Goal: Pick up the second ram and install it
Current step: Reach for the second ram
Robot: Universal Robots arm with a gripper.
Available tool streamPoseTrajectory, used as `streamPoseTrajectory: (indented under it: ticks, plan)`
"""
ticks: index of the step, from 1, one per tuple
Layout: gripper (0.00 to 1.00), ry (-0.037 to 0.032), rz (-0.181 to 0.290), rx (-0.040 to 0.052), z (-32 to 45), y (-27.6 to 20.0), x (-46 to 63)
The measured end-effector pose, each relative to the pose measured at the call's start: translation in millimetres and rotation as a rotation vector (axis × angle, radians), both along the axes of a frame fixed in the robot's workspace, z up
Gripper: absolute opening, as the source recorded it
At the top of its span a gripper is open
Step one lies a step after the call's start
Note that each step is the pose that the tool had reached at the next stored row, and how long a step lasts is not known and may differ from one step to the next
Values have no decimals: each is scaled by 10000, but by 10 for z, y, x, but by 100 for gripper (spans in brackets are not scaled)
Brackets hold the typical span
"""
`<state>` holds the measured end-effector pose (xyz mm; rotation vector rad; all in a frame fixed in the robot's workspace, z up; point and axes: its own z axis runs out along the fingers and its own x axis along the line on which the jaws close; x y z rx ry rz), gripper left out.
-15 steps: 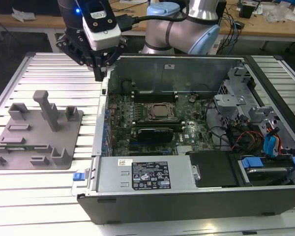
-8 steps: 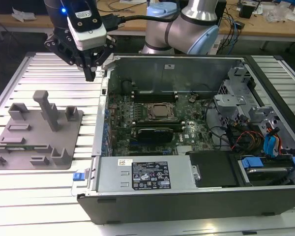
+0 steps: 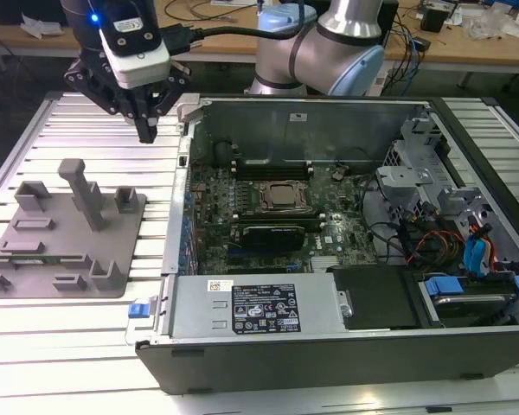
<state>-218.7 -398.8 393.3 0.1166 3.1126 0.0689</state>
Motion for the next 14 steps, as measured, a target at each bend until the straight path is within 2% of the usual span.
streamPoseTrajectory:
  ticks: [14]
  plan:
    - [8, -5, 0, 0, 0, 1, -403]
